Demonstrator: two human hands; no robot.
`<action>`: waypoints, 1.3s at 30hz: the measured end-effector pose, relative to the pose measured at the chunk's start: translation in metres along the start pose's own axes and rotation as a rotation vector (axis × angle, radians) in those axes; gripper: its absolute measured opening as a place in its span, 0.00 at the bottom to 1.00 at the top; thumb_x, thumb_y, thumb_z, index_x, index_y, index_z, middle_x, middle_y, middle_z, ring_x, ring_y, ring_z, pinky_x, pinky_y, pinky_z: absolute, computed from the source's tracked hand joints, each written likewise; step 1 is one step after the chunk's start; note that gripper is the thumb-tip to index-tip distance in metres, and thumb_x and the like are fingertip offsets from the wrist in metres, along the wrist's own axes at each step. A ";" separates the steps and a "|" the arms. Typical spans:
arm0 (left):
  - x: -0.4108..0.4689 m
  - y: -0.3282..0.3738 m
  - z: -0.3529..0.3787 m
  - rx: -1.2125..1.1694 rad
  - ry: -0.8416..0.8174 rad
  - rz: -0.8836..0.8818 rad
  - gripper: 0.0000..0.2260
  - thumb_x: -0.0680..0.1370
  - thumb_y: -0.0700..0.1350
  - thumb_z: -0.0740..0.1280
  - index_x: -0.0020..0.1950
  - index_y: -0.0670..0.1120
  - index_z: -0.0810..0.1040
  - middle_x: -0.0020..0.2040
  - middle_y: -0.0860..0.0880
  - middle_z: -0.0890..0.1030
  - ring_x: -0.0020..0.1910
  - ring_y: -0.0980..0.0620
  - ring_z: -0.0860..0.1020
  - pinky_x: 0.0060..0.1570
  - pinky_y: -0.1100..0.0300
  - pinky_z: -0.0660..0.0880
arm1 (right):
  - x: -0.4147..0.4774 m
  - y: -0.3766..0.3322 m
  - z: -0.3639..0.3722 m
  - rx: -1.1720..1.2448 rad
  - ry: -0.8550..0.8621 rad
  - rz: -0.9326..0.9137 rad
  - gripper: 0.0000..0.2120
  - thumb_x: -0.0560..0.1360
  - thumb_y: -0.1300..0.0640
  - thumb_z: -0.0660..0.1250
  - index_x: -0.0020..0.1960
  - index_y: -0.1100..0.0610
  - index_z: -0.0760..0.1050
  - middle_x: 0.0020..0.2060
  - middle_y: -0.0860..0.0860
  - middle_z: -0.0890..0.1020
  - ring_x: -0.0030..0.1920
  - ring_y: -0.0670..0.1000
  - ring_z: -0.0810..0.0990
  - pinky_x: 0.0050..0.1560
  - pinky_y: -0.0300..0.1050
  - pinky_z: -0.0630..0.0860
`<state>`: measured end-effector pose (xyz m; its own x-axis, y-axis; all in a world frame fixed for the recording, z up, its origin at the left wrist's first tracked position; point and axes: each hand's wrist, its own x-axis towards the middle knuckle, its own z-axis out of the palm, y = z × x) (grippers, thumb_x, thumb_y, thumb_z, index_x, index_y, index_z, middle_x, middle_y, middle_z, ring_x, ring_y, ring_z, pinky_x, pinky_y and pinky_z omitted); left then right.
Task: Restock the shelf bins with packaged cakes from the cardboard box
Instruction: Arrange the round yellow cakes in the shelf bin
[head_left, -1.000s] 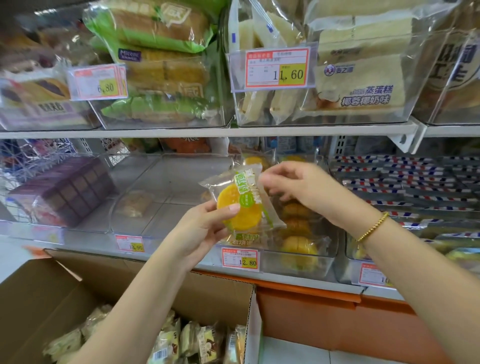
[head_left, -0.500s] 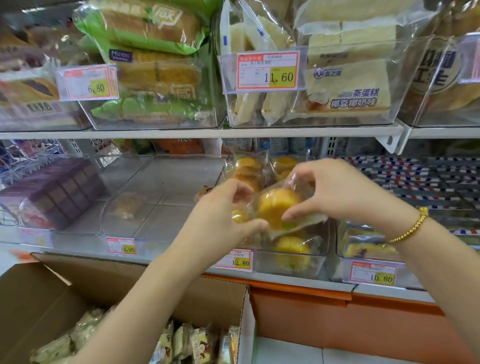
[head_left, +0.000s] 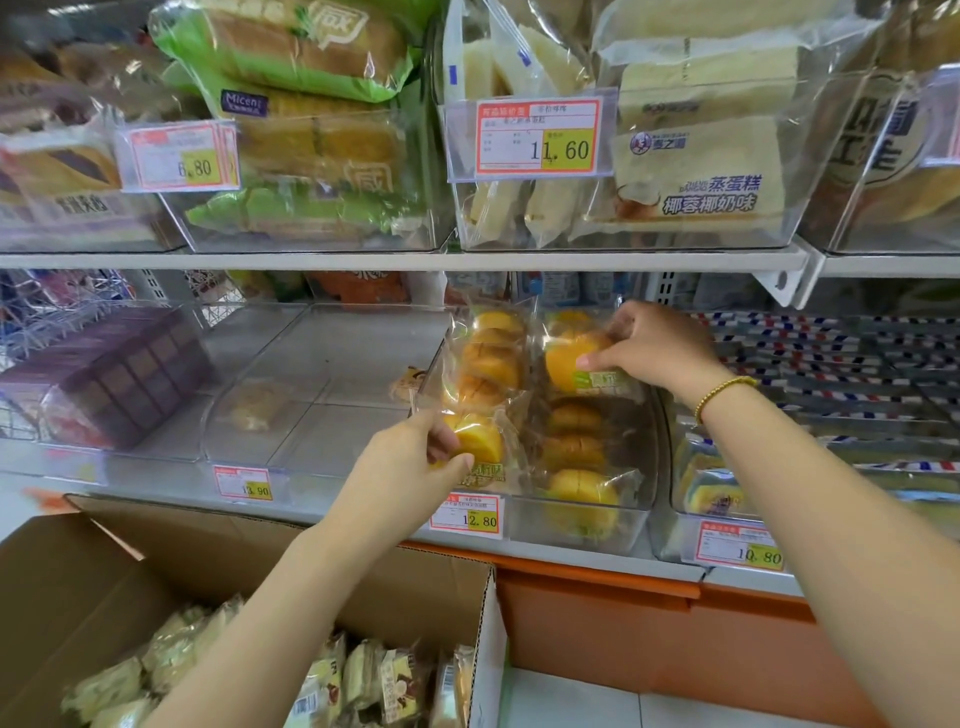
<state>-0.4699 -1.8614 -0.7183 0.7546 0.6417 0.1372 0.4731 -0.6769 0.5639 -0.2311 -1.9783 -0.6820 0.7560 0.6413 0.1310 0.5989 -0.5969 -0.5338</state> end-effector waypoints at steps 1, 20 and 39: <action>0.000 -0.001 0.000 0.002 -0.003 0.004 0.05 0.76 0.49 0.69 0.46 0.53 0.73 0.42 0.57 0.77 0.43 0.59 0.76 0.40 0.68 0.71 | 0.001 0.001 0.001 0.035 -0.010 0.001 0.22 0.66 0.43 0.76 0.54 0.50 0.73 0.55 0.49 0.80 0.49 0.48 0.75 0.47 0.43 0.72; -0.001 -0.005 0.000 0.005 -0.045 0.022 0.09 0.76 0.50 0.69 0.52 0.52 0.73 0.47 0.56 0.77 0.48 0.57 0.76 0.44 0.65 0.70 | -0.017 0.023 0.042 -0.318 -0.062 -0.237 0.27 0.79 0.50 0.62 0.76 0.44 0.57 0.77 0.44 0.53 0.77 0.55 0.40 0.73 0.56 0.37; -0.056 -0.104 -0.014 -0.008 -0.158 -0.113 0.14 0.76 0.53 0.69 0.40 0.44 0.77 0.31 0.52 0.75 0.30 0.57 0.71 0.30 0.66 0.65 | -0.128 -0.068 0.069 -0.263 0.106 -0.894 0.16 0.77 0.48 0.59 0.40 0.56 0.80 0.30 0.53 0.80 0.31 0.56 0.78 0.31 0.48 0.74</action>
<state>-0.5677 -1.8222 -0.7733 0.7594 0.6482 -0.0565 0.5554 -0.6005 0.5752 -0.3872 -1.9868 -0.7206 -0.0018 0.8751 0.4839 1.0000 -0.0016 0.0065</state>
